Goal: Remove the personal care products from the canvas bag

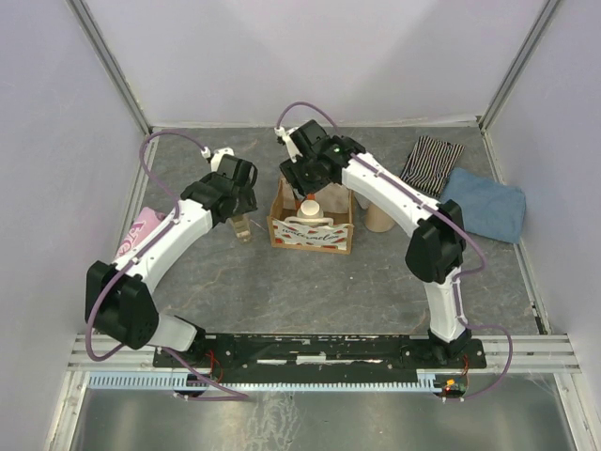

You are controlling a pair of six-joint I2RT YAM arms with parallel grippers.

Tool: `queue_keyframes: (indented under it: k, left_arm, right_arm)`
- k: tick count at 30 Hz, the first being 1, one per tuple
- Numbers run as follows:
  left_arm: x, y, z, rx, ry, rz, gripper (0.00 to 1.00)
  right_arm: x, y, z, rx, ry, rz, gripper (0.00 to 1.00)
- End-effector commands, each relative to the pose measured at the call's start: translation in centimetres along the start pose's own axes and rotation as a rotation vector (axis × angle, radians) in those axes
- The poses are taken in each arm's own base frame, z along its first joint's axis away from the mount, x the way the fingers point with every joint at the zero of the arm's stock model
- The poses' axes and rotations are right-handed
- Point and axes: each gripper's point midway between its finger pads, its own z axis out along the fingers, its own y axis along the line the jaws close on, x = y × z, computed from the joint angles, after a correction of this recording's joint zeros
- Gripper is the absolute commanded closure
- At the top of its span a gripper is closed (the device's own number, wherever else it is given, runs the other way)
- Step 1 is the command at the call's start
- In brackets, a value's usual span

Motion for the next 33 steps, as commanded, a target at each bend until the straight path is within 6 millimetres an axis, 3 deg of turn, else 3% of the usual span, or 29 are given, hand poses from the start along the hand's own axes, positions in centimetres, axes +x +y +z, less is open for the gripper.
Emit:
queue_keyframes:
  k: [1,9,14,18,21,26,28,33]
  left_arm:
    - [-2.8,-0.9,-2.1,0.072,-0.105,-0.108,0.24]
    - [-7.0,-1.3,-7.4,0.169,-0.198,-0.165,0.21]
    - [-10.4,-4.0,-11.4,0.316,-0.256,-0.170,0.25]
    - [-11.9,-7.6,-13.2,0.439,-0.247,-0.128,0.27]
    - [-11.0,-10.6,-12.8,0.463,-0.220,-0.068,0.27]
    - [-7.2,-15.2,-10.6,0.495,-0.124,0.036,0.27]
    - [-4.8,-16.7,-9.3,0.487,-0.066,0.094,0.27]
    - [-1.5,-18.2,-7.7,0.465,-0.019,0.157,0.27]
  right_arm:
    - [-6.5,-0.7,-8.6,0.012,-0.277,0.047,0.59]
    - [-7.6,-2.1,-14.8,0.044,-0.370,0.086,0.59]
    - [-7.0,-2.7,-19.8,0.061,-0.417,0.095,0.59]
    - [-5.4,-3.4,-23.9,0.092,-0.443,0.104,0.59]
    - [-3.4,-3.9,-25.5,0.112,-0.427,0.106,0.59]
    - [0.8,-4.8,-25.9,0.160,-0.388,0.127,0.59]
    - [3.2,-4.7,-25.0,0.157,-0.362,0.150,0.59]
    - [7.4,-4.9,-22.4,0.167,-0.329,0.195,0.59]
